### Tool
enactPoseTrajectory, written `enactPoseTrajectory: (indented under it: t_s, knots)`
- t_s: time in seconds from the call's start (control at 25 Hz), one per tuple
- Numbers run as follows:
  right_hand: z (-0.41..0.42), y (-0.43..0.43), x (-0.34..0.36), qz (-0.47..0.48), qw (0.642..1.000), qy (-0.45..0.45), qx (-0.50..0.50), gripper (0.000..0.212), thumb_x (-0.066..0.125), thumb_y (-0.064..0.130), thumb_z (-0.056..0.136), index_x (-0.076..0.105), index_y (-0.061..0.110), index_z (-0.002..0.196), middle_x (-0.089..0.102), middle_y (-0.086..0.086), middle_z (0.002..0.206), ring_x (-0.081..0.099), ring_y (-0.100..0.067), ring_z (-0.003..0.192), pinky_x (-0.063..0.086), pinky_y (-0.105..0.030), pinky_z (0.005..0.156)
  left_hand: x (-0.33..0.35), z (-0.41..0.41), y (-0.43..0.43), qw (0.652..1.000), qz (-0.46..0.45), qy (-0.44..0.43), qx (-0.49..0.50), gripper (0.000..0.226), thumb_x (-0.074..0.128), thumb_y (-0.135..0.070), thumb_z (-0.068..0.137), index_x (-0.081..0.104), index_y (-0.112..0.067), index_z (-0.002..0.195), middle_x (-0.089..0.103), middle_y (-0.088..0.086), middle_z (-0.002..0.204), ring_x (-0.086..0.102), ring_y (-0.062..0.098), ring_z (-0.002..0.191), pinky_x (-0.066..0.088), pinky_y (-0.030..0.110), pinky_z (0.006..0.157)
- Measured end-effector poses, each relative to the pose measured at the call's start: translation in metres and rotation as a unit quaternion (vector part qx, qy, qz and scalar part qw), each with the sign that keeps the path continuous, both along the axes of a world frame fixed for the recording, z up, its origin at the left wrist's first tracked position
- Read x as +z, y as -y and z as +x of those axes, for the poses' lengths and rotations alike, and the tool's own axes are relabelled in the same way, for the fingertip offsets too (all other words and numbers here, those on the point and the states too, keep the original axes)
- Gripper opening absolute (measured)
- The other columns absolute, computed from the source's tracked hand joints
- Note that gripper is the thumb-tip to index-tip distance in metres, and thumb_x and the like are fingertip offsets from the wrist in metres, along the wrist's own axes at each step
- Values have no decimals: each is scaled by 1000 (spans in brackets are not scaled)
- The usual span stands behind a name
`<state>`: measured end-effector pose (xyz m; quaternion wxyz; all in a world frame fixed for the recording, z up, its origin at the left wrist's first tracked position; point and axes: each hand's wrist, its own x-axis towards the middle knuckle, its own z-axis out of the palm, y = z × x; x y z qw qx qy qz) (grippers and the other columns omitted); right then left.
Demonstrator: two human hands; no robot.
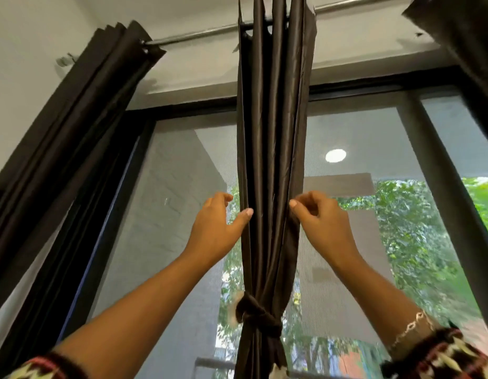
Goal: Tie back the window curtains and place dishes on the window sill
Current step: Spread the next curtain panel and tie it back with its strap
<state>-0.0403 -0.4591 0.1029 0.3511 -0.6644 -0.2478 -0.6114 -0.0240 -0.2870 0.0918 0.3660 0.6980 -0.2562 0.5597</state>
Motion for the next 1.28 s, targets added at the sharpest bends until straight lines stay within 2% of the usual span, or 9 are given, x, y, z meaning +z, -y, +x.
enactPoseTrajectory:
  t_s: [0.16, 0.24, 0.4, 0.56, 0.64, 0.76, 0.88, 1.0, 1.28]
  knots:
    - [10, -3, 64, 26, 999, 40, -1, 41, 49, 44, 90, 58, 8, 107, 61, -2, 94, 58, -18, 91, 45, -31, 77, 46, 15, 5, 994, 0, -22, -110, 66, 52, -48, 85, 33, -12, 137, 41, 6, 140, 42, 18, 124, 36, 29, 95]
    - [11, -5, 98, 24, 999, 19, 20, 54, 47, 53, 88, 51, 8, 117, 58, -5, 106, 56, -21, 100, 47, -36, 86, 58, 19, 10, 982, 16, -27, -188, 66, 56, -47, 83, 35, -13, 135, 47, 3, 134, 48, 12, 112, 40, 24, 88]
    - [4, -16, 159, 35, 999, -15, 7, 87, 57, 63, 76, 32, 6, 137, 46, -13, 134, 47, -30, 120, 44, -42, 96, 66, 31, 26, 963, 31, -4, -269, 61, 68, -42, 76, 40, -19, 126, 54, -7, 122, 53, 12, 111, 47, 24, 89]
    - [0, -56, 197, -41, 996, 7, -81, 110, 67, 55, 73, -9, 24, 147, 31, -19, 147, 36, -37, 131, 34, -42, 106, 60, 37, 37, 946, 67, 26, -316, 76, 75, -33, 72, 33, -21, 135, 51, -10, 126, 51, 9, 114, 46, 24, 91]
    - [5, -81, 206, -133, 968, -18, -211, 99, 68, 44, 77, -2, 32, 147, 27, -21, 147, 30, -41, 132, 31, -45, 108, 58, 38, 37, 936, 75, 47, -340, 70, 75, -21, 74, 36, -22, 132, 53, -15, 115, 53, 6, 107, 46, 18, 84]
    - [24, -98, 214, -197, 889, -47, -411, 55, 49, 16, 91, 29, 20, 143, 28, -17, 146, 27, -43, 131, 28, -47, 107, 55, 38, 35, 940, 74, 67, -325, 60, 67, -7, 77, 40, -19, 130, 48, -19, 100, 52, 7, 100, 45, 17, 76]
    - [30, -92, 217, -98, 918, -74, -378, 52, 37, 13, 93, 24, 7, 143, 24, -23, 145, 32, -42, 130, 30, -44, 105, 50, 37, 30, 940, 80, 71, -323, 56, 61, 0, 78, 41, -17, 128, 52, -14, 99, 55, 16, 102, 48, 27, 80]
    - [19, -77, 219, -23, 938, -73, -337, 65, 40, 14, 94, 3, -1, 146, 22, -25, 148, 29, -39, 134, 29, -42, 107, 50, 31, 30, 946, 87, 74, -303, 65, 56, 1, 79, 31, -22, 135, 54, 4, 120, 55, 27, 105, 48, 34, 78]
    - [-30, -42, 223, 39, 940, -42, -336, 55, 41, 10, 93, 20, -3, 142, 34, -26, 141, 37, -40, 128, 35, -43, 104, 64, 3, 46, 950, 117, 88, -277, 73, 50, 4, 81, 21, -21, 143, 41, 8, 138, 43, 29, 124, 42, 46, 98]
